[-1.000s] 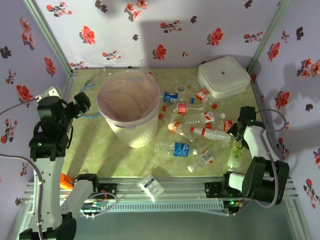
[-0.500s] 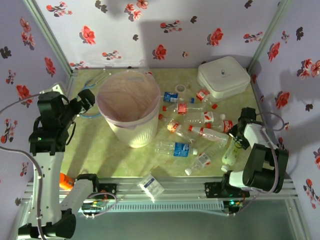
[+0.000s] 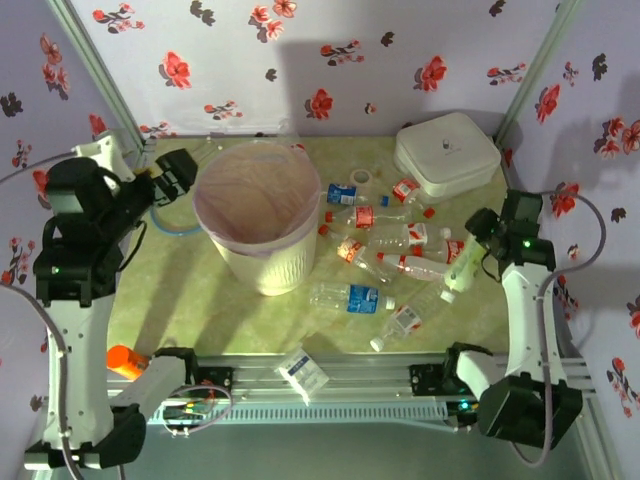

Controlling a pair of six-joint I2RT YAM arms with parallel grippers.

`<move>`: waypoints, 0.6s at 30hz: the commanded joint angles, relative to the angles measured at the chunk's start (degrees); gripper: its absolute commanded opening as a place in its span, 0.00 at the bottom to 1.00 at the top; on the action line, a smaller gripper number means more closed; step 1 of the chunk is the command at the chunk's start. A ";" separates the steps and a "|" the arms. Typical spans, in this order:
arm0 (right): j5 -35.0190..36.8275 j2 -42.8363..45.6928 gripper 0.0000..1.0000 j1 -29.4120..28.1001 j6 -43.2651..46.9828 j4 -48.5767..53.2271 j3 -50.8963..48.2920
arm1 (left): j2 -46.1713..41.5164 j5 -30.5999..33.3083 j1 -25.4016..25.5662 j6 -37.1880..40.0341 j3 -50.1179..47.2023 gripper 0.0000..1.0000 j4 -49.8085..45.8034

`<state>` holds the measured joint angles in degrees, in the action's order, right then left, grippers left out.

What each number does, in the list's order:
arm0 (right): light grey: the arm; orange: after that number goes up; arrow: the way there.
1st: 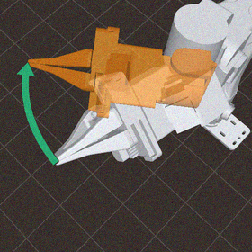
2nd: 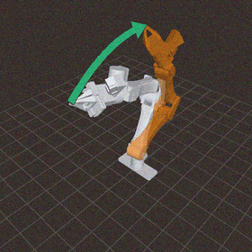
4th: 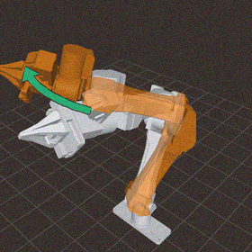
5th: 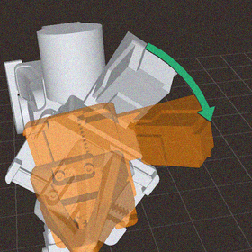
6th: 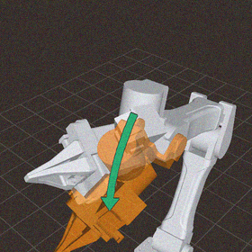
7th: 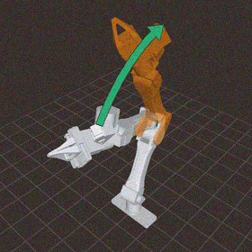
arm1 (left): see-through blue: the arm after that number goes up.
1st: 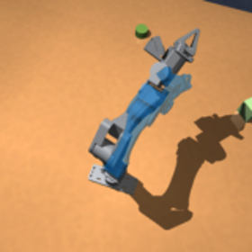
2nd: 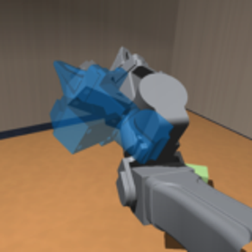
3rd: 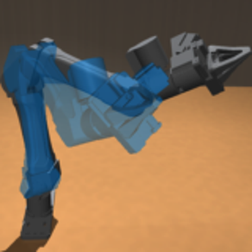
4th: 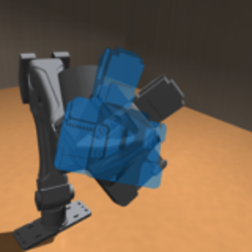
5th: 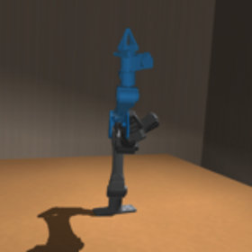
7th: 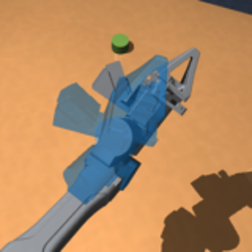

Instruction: Put the plastic bottles in the bin

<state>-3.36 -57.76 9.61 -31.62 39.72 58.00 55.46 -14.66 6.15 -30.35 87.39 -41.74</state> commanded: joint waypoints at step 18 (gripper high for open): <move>-28.56 -16.24 0.55 -28.60 -27.51 -41.79 20.77 | 26.73 -6.82 38.44 3.55 11.20 1.00 9.89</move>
<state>-28.58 -72.47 -16.93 -54.19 4.99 76.95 81.80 -22.35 43.42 -27.92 97.82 -36.47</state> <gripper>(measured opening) 0.554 0.997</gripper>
